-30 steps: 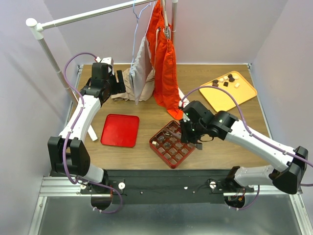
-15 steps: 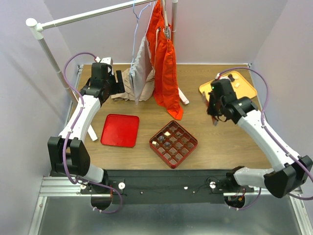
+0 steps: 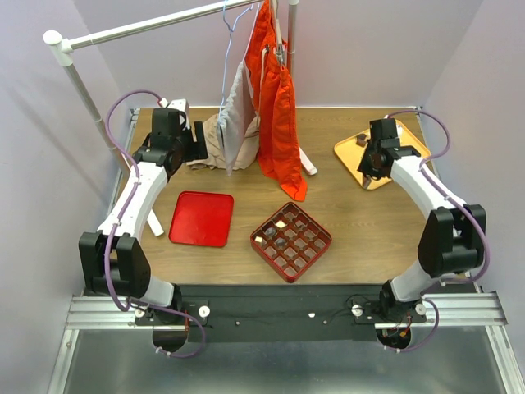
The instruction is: Pack the chocolate
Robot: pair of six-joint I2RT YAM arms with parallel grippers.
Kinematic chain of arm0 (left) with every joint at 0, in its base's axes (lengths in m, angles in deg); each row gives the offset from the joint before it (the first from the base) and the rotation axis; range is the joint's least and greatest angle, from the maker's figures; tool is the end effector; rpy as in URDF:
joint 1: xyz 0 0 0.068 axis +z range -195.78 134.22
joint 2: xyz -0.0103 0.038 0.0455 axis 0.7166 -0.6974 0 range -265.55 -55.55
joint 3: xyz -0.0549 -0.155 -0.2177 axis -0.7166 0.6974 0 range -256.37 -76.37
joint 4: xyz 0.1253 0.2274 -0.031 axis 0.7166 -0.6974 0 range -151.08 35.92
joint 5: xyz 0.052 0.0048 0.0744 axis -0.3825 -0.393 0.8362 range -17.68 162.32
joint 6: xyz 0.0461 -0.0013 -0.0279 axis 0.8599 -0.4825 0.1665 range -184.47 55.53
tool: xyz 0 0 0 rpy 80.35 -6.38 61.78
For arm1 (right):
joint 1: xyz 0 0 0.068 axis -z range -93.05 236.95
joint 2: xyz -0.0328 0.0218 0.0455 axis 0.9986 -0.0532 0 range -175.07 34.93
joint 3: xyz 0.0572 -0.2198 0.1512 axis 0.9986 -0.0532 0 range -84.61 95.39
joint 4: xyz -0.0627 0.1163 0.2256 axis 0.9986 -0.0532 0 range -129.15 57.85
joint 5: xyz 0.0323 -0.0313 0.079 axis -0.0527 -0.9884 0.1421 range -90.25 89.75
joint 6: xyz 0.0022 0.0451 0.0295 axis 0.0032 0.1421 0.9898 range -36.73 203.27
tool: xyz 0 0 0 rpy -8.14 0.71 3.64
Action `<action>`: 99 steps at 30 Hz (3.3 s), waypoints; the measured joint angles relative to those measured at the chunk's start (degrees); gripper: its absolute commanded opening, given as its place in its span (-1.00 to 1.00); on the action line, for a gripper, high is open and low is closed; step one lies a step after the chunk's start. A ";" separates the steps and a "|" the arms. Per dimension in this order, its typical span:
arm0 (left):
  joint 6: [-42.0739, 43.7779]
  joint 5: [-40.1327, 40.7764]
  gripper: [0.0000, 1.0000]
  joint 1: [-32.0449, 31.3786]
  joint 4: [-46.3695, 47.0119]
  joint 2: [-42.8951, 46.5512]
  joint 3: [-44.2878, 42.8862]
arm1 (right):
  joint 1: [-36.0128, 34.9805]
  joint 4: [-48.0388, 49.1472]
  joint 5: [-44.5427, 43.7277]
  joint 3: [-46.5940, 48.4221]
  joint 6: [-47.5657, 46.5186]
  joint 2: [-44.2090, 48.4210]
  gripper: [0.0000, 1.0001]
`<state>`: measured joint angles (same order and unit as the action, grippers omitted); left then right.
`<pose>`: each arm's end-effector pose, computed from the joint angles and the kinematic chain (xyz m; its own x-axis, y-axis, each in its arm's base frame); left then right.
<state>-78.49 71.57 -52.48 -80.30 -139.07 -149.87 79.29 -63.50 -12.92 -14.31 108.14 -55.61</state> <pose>0.3281 -0.0390 0.3275 -0.6005 -0.1734 -0.7806 -0.0189 0.9790 -0.2029 0.3387 0.0377 0.2638 -0.7025 0.3194 -0.6360 0.3310 0.9377 0.1053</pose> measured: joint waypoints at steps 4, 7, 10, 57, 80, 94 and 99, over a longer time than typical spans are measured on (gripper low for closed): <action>0.11 -0.11 0.69 0.00 0.07 0.42 0.46 | 1.53 2.19 0.87 2.16 0.04 -4.24 -0.21; 0.11 -0.17 0.69 0.00 0.04 0.44 0.76 | 2.05 3.30 1.03 3.91 -0.02 -6.29 -0.14; 0.11 -0.33 0.69 0.00 0.07 0.44 0.79 | 2.21 4.17 1.05 5.55 -0.33 -7.87 -0.13; 0.04 -0.57 0.69 0.26 0.31 -1.68 0.15 | 2.21 5.57 1.68 6.56 -4.24 -10.84 -0.55; -3.17 -3.87 0.69 0.26 1.49 -1.68 0.15 | 0.94 -15.76 20.35 -5.05 -4.98 26.14 -0.61; -3.63 -3.85 0.69 0.26 1.75 -2.49 -0.20 | -5.49 -30.95 31.95 -6.12 -5.42 32.02 -0.56; -3.65 -3.85 0.69 0.26 1.75 -4.15 -1.55 | -5.95 -34.77 33.88 -6.49 -5.40 33.09 -0.55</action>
<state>-82.14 67.72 -52.21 -78.55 -143.23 -151.42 73.34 -98.28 20.96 -20.80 102.74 -22.52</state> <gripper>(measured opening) 0.847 0.357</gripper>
